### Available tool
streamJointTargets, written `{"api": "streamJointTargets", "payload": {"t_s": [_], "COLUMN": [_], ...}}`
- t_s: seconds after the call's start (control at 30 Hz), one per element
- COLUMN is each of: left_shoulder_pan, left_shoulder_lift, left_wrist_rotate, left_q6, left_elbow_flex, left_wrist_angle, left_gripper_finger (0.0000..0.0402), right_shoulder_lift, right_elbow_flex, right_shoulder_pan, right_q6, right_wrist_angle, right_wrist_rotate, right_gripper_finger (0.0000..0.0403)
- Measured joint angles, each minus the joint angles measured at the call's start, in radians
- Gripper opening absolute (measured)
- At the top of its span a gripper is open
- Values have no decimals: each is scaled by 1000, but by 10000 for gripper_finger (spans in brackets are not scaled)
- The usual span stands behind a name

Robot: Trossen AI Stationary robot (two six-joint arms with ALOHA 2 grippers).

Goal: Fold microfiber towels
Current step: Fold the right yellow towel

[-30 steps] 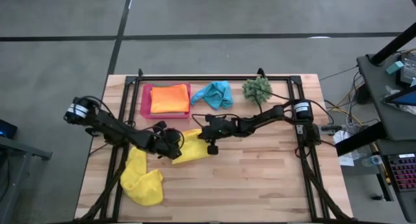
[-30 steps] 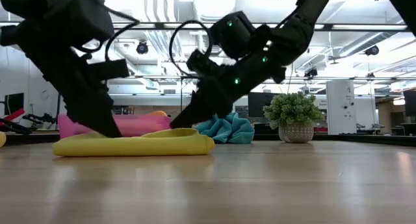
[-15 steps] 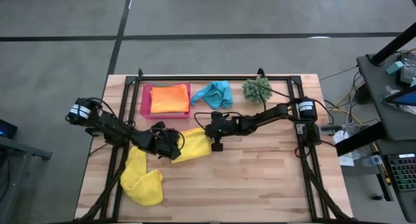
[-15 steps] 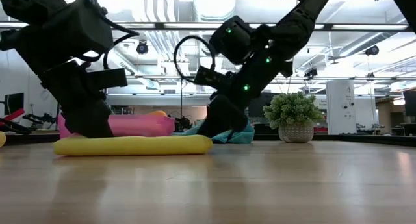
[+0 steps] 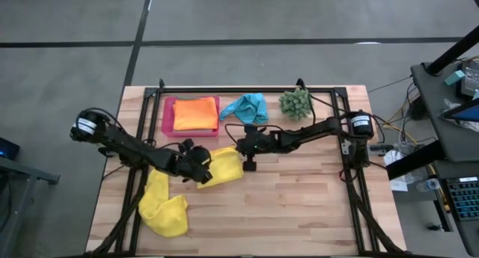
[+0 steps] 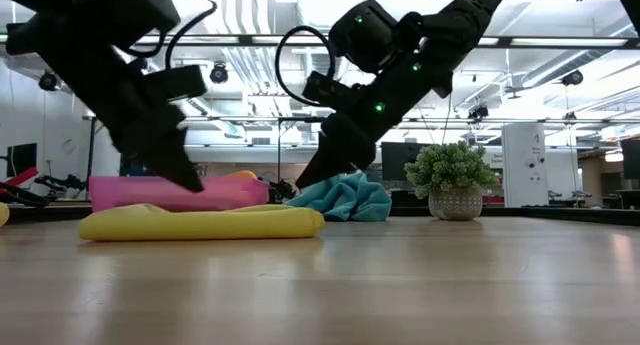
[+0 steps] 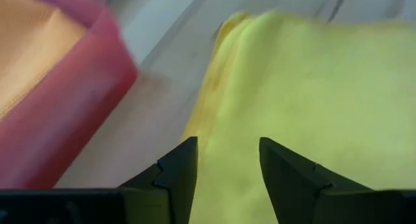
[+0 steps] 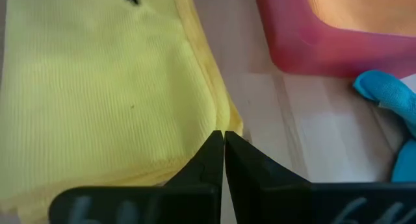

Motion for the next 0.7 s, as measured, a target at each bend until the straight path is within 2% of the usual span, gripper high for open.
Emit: {"api": "streamJointTargets", "payload": {"t_s": [0.13, 0.33, 0.7], "left_shoulder_pan": [2, 18, 42], "left_shoulder_lift": [17, 113, 293], "left_wrist_rotate": [-5, -10, -9], "left_q6": [96, 228, 176], "left_elbow_flex": [-11, -15, -7], "left_wrist_angle": [199, 453, 498], "left_gripper_finger": [150, 150, 150], "right_shoulder_lift": [10, 48, 105], "right_elbow_flex": [0, 0, 0], "right_shoulder_pan": [-1, -5, -31], "right_q6": [11, 2, -14], "right_wrist_angle": [16, 85, 151], "right_wrist_rotate": [-1, -2, -15], "right_gripper_finger": [9, 9, 9]}}
